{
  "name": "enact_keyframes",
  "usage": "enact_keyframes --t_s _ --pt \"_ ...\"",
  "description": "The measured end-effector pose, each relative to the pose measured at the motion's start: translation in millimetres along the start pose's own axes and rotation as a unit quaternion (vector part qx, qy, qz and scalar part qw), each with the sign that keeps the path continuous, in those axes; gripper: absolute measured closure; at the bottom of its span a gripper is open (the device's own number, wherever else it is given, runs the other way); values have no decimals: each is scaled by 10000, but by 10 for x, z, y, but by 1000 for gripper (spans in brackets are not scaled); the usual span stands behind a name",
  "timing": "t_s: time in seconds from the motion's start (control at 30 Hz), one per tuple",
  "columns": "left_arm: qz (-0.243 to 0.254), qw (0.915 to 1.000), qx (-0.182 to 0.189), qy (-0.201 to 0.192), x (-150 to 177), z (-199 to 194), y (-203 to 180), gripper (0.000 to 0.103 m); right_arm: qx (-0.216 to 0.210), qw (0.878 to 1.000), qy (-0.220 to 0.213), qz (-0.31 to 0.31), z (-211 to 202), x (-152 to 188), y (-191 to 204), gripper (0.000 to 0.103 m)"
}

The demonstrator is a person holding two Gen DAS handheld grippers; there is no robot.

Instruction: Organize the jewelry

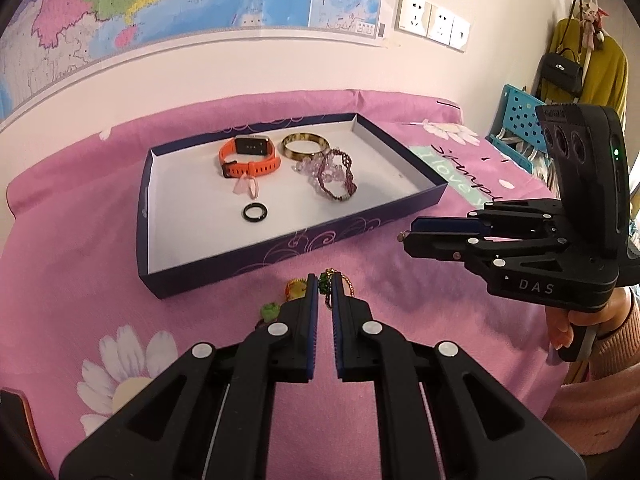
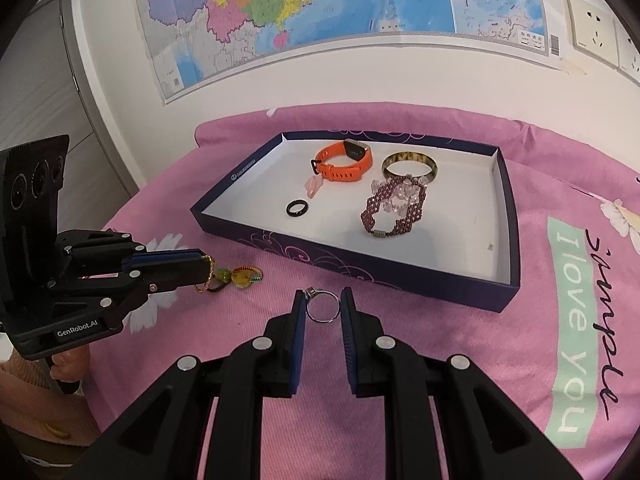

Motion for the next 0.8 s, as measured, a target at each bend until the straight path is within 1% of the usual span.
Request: enact_keyframes --t_s 0.3,0.8 --pt "54 9999 -35 -96 -88 -20 5 96 22 10000 -81 -6 -36 -53 -7 87" --pt "61 9997 -109 -186 -253 18 69 96 83 9997 -229 -72 -42 -273 -67 87"
Point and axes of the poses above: each gripper's, at about its wrist camera, not at the fingertips, and z roughly the way its jaws point, y to its left, x to its underside, the point moved 10 cm from there along z, roughly the way its jaws point, and after that the axes turned 1 degree about z, right-handed, at the moved point
